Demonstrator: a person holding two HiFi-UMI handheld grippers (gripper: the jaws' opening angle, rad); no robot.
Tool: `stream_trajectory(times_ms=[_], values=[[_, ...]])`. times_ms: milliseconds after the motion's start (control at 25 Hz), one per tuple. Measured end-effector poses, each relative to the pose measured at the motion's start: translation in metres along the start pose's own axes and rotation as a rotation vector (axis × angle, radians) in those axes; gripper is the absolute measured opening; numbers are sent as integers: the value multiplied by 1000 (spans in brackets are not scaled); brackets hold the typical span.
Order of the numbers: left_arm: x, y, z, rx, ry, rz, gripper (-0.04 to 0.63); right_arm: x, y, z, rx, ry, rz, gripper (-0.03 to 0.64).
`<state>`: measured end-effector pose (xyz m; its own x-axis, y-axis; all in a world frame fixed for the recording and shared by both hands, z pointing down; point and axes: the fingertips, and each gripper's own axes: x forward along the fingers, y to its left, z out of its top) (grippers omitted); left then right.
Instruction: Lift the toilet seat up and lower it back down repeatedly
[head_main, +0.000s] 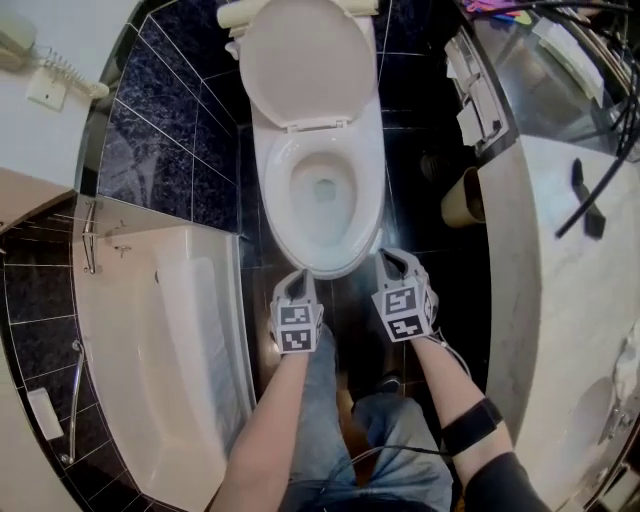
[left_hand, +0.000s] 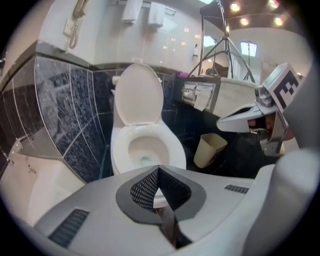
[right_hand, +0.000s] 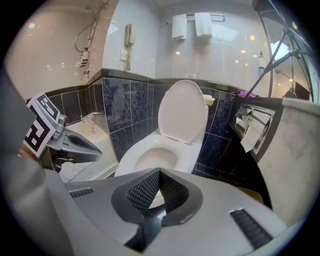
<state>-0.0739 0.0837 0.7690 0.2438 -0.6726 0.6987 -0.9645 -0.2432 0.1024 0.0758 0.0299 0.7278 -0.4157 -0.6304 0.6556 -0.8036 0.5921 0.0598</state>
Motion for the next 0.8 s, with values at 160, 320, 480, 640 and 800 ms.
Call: stream_trajectory(times_ms=[160,320,480,640,800], values=[[-73,-9,79,22,-71,20,-12,-63,-7,71,49,-40,-1,18],[-148,-21,155,47,-154,26,-12,-132,-12,148,63,-98,0,19],[-214,-33,220,82,-230,9,-12,-193,-13,214,56,-167,-4,19],[-266,-45,266,102,-288,1,-12,-240,-22,253,67,-222,-14,20],[-308,-58,294,116,-336,-9,-12,-275,-25,267,75,-262,-29,19]])
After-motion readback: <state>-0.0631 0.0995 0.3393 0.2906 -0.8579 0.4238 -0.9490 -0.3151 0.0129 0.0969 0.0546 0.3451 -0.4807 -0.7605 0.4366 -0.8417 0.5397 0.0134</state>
